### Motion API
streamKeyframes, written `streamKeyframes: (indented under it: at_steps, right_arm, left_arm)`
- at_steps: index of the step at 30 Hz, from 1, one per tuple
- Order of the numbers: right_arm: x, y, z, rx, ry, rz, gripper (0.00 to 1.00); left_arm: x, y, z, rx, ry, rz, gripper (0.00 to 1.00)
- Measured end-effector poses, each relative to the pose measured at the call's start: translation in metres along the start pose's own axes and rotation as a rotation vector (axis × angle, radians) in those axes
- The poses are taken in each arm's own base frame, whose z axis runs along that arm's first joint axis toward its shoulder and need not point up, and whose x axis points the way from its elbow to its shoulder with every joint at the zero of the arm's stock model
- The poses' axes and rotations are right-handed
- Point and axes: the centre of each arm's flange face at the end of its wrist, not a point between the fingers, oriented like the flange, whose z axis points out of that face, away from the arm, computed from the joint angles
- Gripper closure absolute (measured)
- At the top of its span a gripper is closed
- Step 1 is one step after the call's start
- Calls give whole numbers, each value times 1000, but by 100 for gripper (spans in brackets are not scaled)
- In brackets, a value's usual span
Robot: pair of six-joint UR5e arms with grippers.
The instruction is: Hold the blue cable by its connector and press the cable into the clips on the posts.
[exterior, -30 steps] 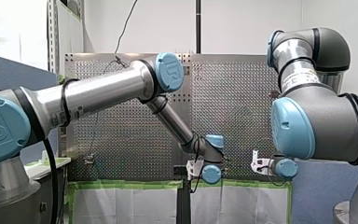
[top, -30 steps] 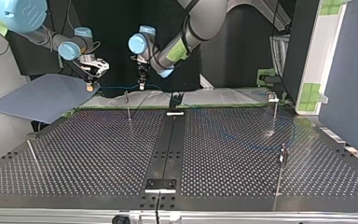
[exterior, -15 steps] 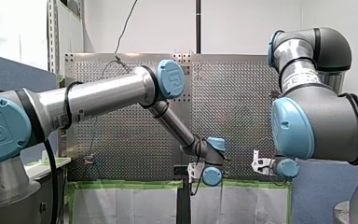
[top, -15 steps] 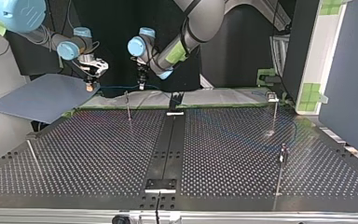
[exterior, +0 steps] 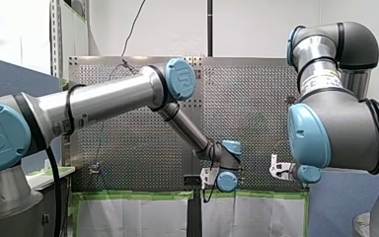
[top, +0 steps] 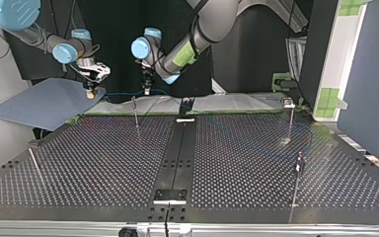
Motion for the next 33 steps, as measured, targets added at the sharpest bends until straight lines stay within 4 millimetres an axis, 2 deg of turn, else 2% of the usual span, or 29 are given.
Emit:
streamKeyframes:
  at_steps: [8,18,28,33]
  right_arm:
    - [2,2,1,14,10,6,100]
    - [2,-4,3,28,16,10,100]
    - [6,-8,7,40,49,25,100]
    - [12,-11,15,52,82,37,100]
  left_arm:
    - [-13,5,11,-2,-10,-2,100]
    - [-3,25,25,-11,19,15,100]
    - [-12,37,48,2,4,-3,100]
    - [1,39,56,13,26,6,100]
